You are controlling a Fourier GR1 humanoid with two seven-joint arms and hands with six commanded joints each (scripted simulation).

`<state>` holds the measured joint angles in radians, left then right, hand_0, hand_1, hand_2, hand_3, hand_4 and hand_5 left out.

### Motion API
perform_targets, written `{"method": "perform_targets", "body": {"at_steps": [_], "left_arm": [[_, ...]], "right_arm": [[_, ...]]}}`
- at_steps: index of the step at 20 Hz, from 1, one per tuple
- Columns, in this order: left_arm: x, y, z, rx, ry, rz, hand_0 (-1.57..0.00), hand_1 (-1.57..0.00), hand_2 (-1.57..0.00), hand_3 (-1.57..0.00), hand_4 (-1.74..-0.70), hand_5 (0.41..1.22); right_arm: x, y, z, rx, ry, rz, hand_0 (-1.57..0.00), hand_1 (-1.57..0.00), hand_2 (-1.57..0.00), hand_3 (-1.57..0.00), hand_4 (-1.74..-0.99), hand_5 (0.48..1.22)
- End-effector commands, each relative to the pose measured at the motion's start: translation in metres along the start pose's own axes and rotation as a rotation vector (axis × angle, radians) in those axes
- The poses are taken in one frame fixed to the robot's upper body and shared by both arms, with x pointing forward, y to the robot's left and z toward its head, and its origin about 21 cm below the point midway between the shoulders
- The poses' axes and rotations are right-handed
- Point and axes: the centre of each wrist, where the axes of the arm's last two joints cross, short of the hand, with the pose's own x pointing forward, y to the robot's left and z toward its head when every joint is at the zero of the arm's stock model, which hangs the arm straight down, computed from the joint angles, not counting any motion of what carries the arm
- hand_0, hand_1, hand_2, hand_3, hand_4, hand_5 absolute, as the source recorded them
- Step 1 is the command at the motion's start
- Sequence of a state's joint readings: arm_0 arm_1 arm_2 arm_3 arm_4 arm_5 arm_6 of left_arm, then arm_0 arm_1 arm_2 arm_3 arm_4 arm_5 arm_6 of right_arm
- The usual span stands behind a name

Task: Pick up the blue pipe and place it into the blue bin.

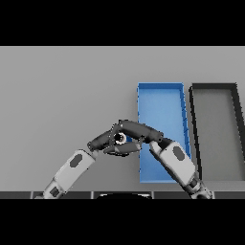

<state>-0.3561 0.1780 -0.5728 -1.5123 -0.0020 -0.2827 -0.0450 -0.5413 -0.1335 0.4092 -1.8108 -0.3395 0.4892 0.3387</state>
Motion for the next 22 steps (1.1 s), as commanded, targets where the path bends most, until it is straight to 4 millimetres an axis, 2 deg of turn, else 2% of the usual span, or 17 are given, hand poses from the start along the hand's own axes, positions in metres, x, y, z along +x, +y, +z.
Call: {"method": "perform_targets", "body": {"at_steps": [1,4,7,9,10,12,15,20,22], "left_arm": [[-0.001,0.002,0.002,0.008,-0.010,0.000,-0.08,-0.07,-0.07,-0.03,-0.83,0.719],[-0.006,0.002,0.002,0.022,0.013,0.039,-0.04,-0.03,-0.04,-0.01,-0.84,0.636],[-0.004,-0.001,0.006,0.045,0.086,0.079,-0.02,-0.02,-0.02,-0.01,-0.87,0.612],[-0.003,0.005,0.007,0.054,0.091,0.072,-0.01,-0.01,-0.01,0.00,-0.88,0.593],[-0.002,0.000,0.006,0.046,0.089,0.070,-0.01,-0.01,-0.01,0.00,-0.88,0.572],[-0.002,-0.001,0.004,0.041,0.109,0.064,-0.01,0.00,-0.01,0.00,-0.87,0.543],[-0.004,-0.005,0.012,0.033,0.115,0.074,0.00,0.00,0.00,0.00,-0.87,0.523],[-0.001,-0.002,0.013,0.035,0.112,0.065,0.00,0.00,0.00,0.00,-0.86,0.493],[-0.001,-0.003,0.013,0.031,0.120,0.065,0.00,0.00,0.00,0.00,-0.87,0.485]], "right_arm": [[-0.003,0.005,0.000,0.004,0.002,0.005,-1.57,-1.57,-1.57,-1.57,-1.485,1.219],[-0.003,0.000,0.000,-0.014,0.001,0.019,-1.57,-1.57,-1.57,-1.57,-1.487,1.220],[-0.001,-0.005,0.001,-0.033,-0.015,-0.001,-1.57,-1.57,-1.57,-1.57,-1.491,1.220],[0.003,-0.007,-0.001,-0.022,-0.029,-0.091,-1.57,-1.57,-1.57,-1.57,-1.492,1.221],[0.005,-0.009,-0.003,-0.020,-0.037,-0.168,-1.57,-1.57,-1.57,-1.57,-1.492,1.221],[0.017,-0.013,-0.005,-0.014,-0.052,-0.253,-1.57,-1.57,-1.57,-1.57,-1.493,1.221],[0.041,-0.028,-0.009,-0.024,-0.074,-0.301,-1.57,-1.57,-1.57,-1.57,-1.493,1.221],[0.091,-0.056,-0.012,-0.051,-0.138,-0.202,-1.57,-1.57,-1.57,-1.57,-1.494,1.221],[0.108,-0.076,-0.016,-0.092,-0.191,-0.164,-1.57,-1.57,-1.57,-1.57,-1.496,1.221]]}}
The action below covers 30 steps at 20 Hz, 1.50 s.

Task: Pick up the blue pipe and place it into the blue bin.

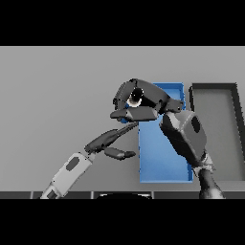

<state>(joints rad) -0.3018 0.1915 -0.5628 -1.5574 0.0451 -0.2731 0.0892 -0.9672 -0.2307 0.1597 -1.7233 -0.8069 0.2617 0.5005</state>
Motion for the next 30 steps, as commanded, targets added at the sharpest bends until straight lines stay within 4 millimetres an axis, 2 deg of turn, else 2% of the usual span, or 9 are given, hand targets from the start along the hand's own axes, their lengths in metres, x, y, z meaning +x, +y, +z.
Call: {"method": "perform_targets", "body": {"at_steps": [1,6,10,13,22,24,25,28,30], "left_arm": [[0.000,0.002,0.001,0.005,-0.004,0.000,0.00,0.00,0.00,0.00,-0.87,0.484],[0.001,0.003,0.005,0.018,0.003,-0.009,0.00,0.00,0.00,0.00,-0.84,0.481],[0.002,0.006,0.006,0.033,0.012,-0.024,0.00,0.00,0.00,0.00,-0.83,0.467],[0.000,0.006,0.006,0.038,0.029,-0.026,0.00,0.00,0.00,0.00,-0.83,0.461],[-0.002,0.006,0.015,0.030,0.013,-0.030,0.00,0.00,0.00,0.00,-0.83,0.470],[0.001,0.003,0.011,0.025,0.019,-0.032,0.00,0.00,0.00,0.00,-0.83,0.470],[0.000,0.004,0.009,0.028,0.031,-0.033,0.00,0.00,0.00,0.00,-0.83,0.471],[0.002,0.000,0.007,0.030,0.038,-0.030,0.00,0.00,0.00,0.00,-0.83,0.475],[0.001,0.003,0.008,0.027,0.025,-0.040,0.00,0.00,0.00,0.00,-0.83,0.474]], "right_arm": [[0.004,-0.010,-0.001,-0.049,0.001,0.010,-1.57,-1.57,-1.57,-1.57,-1.496,1.221],[0.017,-0.062,0.012,-0.304,0.038,0.106,-1.57,-1.57,-1.57,-1.57,-1.498,1.221],[-0.005,-0.103,0.050,-0.512,0.169,0.059,-1.57,-1.57,-1.57,-1.57,-1.499,1.221],[-0.031,-0.118,0.084,-0.646,0.267,0.009,-1.57,-1.57,-1.57,-1.57,-1.499,1.221],[-0.107,-0.100,0.161,-0.926,0.625,-0.154,-1.57,-1.57,-1.57,-1.57,-1.499,1.221],[-0.118,-0.093,0.172,-0.942,0.699,-0.153,-1.57,-1.57,-1.57,-1.08,-1.586,1.221],[-0.124,-0.089,0.175,-0.935,0.739,-0.149,-1.57,-1.57,-1.57,-1.18,-1.569,1.221],[-0.147,-0.074,0.186,-0.923,0.870,-0.168,-1.57,-1.57,-1.57,-0.69,-1.653,1.205],[-0.156,-0.072,0.190,-0.960,0.947,-0.200,-1.57,-1.57,-1.57,-1.01,-1.583,1.199]]}}
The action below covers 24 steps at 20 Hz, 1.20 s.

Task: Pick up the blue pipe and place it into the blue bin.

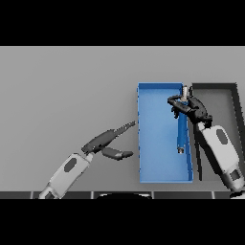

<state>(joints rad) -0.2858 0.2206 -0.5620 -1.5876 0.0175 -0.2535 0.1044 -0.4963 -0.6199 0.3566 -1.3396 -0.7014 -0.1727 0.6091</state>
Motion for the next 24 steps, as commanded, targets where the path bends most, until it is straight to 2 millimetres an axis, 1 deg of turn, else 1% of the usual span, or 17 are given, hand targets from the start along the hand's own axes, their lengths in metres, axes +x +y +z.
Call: {"method": "perform_targets", "body": {"at_steps": [1,2,3,4,5,6,8,10,11,12,14,15,16,19,21,22,24], "left_arm": [[0.000,0.000,0.000,0.001,0.000,0.007,0.00,0.00,0.00,0.00,-0.83,0.474],[0.000,0.000,0.001,0.004,0.002,0.009,0.00,0.00,0.00,0.00,-0.83,0.476],[-0.001,-0.002,0.001,0.003,0.003,0.009,0.00,0.00,0.00,0.00,-0.83,0.476],[-0.001,-0.003,0.003,-0.002,0.000,0.007,0.00,0.00,0.00,0.00,-0.83,0.476],[-0.001,-0.001,0.001,0.001,0.004,0.005,0.00,0.00,0.00,0.00,-0.83,0.476],[0.000,0.000,0.002,0.001,0.003,0.006,0.00,0.00,0.00,0.00,-0.83,0.477],[0.003,-0.002,-0.001,0.000,-0.001,0.011,0.00,0.00,0.00,0.00,-0.83,0.477],[-0.002,-0.005,0.000,0.002,0.005,0.014,0.00,0.00,0.00,0.00,-0.83,0.475],[0.000,-0.004,0.001,0.005,-0.006,0.014,0.00,0.00,0.00,0.00,-0.83,0.473],[0.001,-0.004,0.002,0.003,-0.016,0.012,0.00,0.00,0.00,0.00,-0.83,0.472],[0.002,-0.002,0.002,0.010,-0.007,0.010,0.00,0.00,0.00,0.00,-0.83,0.471],[0.005,-0.003,0.001,0.008,-0.009,0.007,0.00,0.00,0.00,0.00,-0.83,0.471],[0.005,0.000,-0.001,0.009,-0.002,0.004,0.00,0.00,0.00,0.00,-0.83,0.471],[0.003,-0.004,0.001,0.004,0.003,0.007,0.00,0.00,0.00,0.00,-0.83,0.471],[0.001,-0.004,0.002,0.008,0.002,-0.008,0.00,0.00,0.00,0.00,-0.83,0.471],[0.000,-0.003,0.003,0.006,-0.005,-0.009,0.00,0.00,0.00,0.00,-0.83,0.472],[-0.006,-0.002,0.003,0.013,0.015,-0.006,0.00,0.00,0.00,0.00,-0.83,0.473]], "right_arm": [[-0.004,-0.001,-0.003,-0.008,0.053,-0.036,-1.46,-1.38,-1.33,-0.81,-1.534,1.190],[-0.009,-0.001,-0.004,0.002,0.097,-0.040,-1.17,-1.11,-1.07,-0.65,-1.477,1.178],[-0.011,0.001,-0.006,0.019,0.128,-0.051,-0.94,-0.88,-0.85,-0.52,-1.404,1.159],[-0.013,0.004,-0.008,0.022,0.163,-0.055,-0.75,-0.71,-0.68,-0.41,-1.344,1.172],[-0.012,0.006,-0.006,0.029,0.180,-0.050,-0.60,-0.57,-0.55,-0.33,-1.302,1.182],[-0.011,0.006,-0.005,0.056,0.171,0.004,-0.48,-0.45,-0.44,-0.26,-1.264,1.139],[-0.003,0.011,-0.001,0.088,0.154,0.142,-0.31,-0.29,-0.28,-0.17,-1.215,1.044],[-0.006,0.011,0.002,0.079,0.151,0.213,-0.20,-0.18,-0.18,-0.11,-1.199,0.967],[-0.004,0.011,0.002,0.079,0.158,0.243,-0.16,-0.15,-0.14,-0.09,-1.196,0.933],[-0.003,0.014,0.003,0.092,0.161,0.264,-0.15,-0.12,-0.11,-0.07,-1.192,0.907],[-0.006,0.015,0.004,0.085,0.164,0.268,-0.10,-0.08,-0.07,-0.04,-1.188,0.861],[-0.007,0.016,0.003,0.081,0.168,0.269,-0.08,-0.06,-0.06,-0.03,-1.196,0.838],[-0.002,0.013,0.003,0.068,0.167,0.272,-0.06,-0.05,-0.05,-0.03,-1.188,0.818],[-0.007,0.016,0.003,0.065,0.160,0.278,-0.03,-0.02,-0.02,-0.01,-1.182,0.789],[-0.005,0.016,0.004,0.072,0.151,0.281,-0.02,-0.01,-0.01,-0.01,-1.186,0.774],[-0.006,0.017,0.001,0.072,0.147,0.291,-0.02,-0.01,-0.01,-0.01,-1.186,0.772],[-0.008,0.020,0.002,0.075,0.155,0.284,-0.02,-0.01,-0.01,-0.01,-1.186,0.767]]}}
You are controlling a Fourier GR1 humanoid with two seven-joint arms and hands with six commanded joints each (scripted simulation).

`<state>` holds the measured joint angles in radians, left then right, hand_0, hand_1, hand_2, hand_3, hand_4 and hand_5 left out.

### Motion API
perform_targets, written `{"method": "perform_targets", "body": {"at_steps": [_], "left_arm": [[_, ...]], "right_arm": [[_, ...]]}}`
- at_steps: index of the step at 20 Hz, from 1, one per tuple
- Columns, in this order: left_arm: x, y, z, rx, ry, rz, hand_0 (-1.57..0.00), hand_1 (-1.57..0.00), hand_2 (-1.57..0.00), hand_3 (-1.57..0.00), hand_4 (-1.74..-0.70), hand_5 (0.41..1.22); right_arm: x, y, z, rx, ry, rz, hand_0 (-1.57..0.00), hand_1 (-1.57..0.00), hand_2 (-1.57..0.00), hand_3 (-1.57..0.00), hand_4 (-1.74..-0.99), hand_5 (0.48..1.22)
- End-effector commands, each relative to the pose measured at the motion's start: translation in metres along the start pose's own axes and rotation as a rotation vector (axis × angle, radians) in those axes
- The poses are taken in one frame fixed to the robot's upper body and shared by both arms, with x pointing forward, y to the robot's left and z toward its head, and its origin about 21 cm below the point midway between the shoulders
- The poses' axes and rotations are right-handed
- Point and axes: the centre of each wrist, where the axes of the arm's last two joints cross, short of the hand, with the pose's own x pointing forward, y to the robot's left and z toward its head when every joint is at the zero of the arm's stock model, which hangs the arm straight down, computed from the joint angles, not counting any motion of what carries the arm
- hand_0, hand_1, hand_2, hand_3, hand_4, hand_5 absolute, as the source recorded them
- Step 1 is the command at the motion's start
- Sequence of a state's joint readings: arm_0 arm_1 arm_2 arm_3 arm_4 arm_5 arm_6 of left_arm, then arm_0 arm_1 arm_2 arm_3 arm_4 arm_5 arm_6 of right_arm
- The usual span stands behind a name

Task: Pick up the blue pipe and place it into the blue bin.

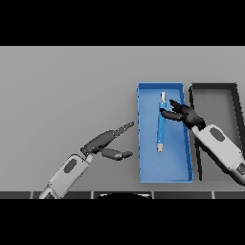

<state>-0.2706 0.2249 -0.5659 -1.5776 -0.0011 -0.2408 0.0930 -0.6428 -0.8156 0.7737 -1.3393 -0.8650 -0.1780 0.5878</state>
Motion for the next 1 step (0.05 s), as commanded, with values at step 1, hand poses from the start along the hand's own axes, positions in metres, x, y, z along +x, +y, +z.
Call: {"method": "perform_targets", "body": {"at_steps": [1], "left_arm": [[-0.0008,0.0029,-0.0001,-0.003,-0.001,0.001,0.00,0.00,0.00,0.00,-0.83,0.474]], "right_arm": [[0.0023,-0.0006,0.0013,0.005,-0.006,0.013,-0.02,-0.01,-0.01,-0.01,-1.186,0.769]]}}
